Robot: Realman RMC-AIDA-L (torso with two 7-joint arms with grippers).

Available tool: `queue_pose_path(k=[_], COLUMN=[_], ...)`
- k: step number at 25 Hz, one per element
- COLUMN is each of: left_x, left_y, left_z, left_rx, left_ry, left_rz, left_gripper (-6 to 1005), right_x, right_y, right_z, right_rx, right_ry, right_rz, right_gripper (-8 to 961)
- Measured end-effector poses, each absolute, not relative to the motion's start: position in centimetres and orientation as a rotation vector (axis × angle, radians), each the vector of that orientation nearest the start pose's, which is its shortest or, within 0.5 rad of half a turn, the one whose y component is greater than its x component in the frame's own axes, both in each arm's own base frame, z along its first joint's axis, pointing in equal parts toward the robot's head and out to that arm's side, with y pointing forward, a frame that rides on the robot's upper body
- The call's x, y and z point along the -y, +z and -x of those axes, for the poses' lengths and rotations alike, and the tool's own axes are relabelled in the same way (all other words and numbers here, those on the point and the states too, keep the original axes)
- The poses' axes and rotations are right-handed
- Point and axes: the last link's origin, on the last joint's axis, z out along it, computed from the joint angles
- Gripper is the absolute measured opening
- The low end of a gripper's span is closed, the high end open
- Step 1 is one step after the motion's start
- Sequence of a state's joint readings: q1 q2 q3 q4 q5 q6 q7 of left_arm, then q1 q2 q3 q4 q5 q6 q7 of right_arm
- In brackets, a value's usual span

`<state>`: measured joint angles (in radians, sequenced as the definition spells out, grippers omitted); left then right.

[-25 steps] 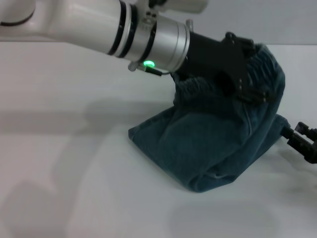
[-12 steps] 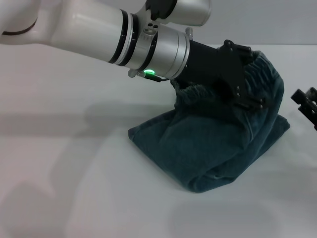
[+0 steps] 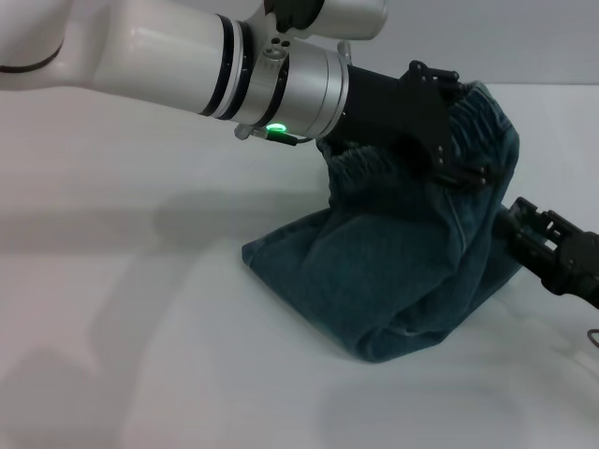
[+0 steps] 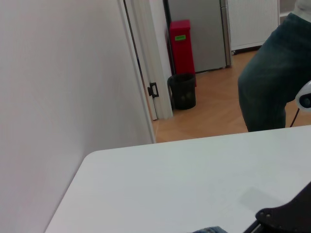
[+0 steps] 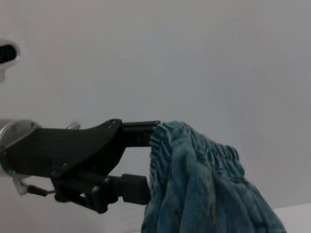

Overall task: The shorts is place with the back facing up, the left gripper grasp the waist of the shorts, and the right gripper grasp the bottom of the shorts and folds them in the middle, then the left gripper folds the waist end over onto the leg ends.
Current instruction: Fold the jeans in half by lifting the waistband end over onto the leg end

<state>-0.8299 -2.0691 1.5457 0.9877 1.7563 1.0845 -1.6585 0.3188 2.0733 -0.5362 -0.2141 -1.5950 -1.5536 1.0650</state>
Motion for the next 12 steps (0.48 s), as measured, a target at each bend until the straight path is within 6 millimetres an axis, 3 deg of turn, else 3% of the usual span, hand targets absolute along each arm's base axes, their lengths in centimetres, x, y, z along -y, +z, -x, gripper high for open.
queue_pose_path(k=[12], left_x=[-38.87], left_y=[-6.77], left_z=[5.41], left_rx=[-0.152], left_ry=[-0.409], left_rz=[2.901], left_gripper=[817], right_x=[-25.46], right_y=[-2.19], right_z=[-32.14], right_rx=[-0.942], right_ry=[1.151], right_rz=[2.183], right_gripper=[567])
